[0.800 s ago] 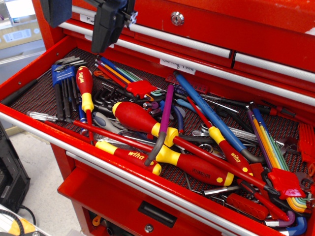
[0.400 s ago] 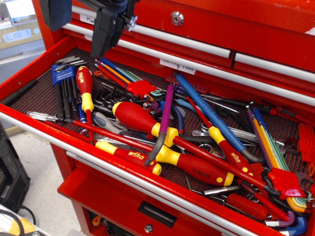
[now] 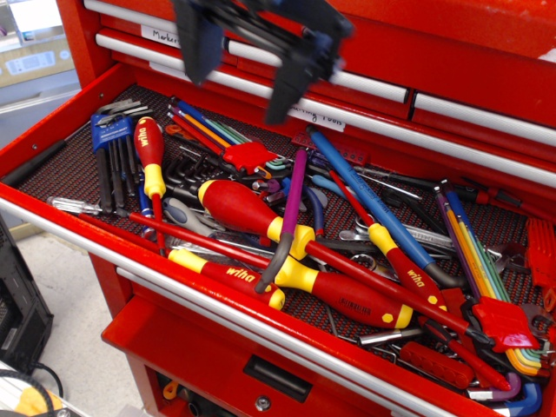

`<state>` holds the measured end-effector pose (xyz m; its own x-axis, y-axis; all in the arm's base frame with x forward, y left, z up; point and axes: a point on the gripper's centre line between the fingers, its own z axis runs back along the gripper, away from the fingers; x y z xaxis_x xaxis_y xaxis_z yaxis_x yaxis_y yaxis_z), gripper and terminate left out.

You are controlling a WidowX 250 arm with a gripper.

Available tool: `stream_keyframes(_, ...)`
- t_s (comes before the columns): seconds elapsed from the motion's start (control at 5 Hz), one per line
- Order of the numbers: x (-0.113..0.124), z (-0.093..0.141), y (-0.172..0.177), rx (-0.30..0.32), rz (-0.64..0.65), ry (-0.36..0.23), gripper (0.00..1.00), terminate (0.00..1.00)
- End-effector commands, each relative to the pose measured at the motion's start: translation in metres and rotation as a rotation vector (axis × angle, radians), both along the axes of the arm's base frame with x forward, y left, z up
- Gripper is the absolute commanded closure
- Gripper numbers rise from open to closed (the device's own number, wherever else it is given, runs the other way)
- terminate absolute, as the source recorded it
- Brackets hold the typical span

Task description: Pick up violet Allen key

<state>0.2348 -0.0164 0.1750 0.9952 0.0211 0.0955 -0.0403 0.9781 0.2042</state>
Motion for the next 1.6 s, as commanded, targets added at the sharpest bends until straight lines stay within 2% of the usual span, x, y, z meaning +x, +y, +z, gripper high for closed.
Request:
stream_keyframes(0.0, 0.014, -0.038, -0.008, -0.022, 0.065, -0.089, 0.00, 0.00)
stream_keyframes(0.2, 0.015, -0.065, -0.010, -0.049, 0.104, -0.132, 0.00, 0.00)
stream_keyframes(0.6, 0.013, -0.094, -0.019, -0.129, 0.163, -0.138, 0.00, 0.00)
stream_keyframes(0.8, 0.023, -0.108, -0.013, -0.134, 0.139, -0.180, 0.00, 0.00)
stream_keyframes(1.2, 0.034, -0.130, -0.001, -0.220, 0.133, -0.196, 0.00, 0.00)
stream_keyframes(1.4, 0.035, -0.139, 0.000, -0.273, 0.147, -0.187, 0.00, 0.00)
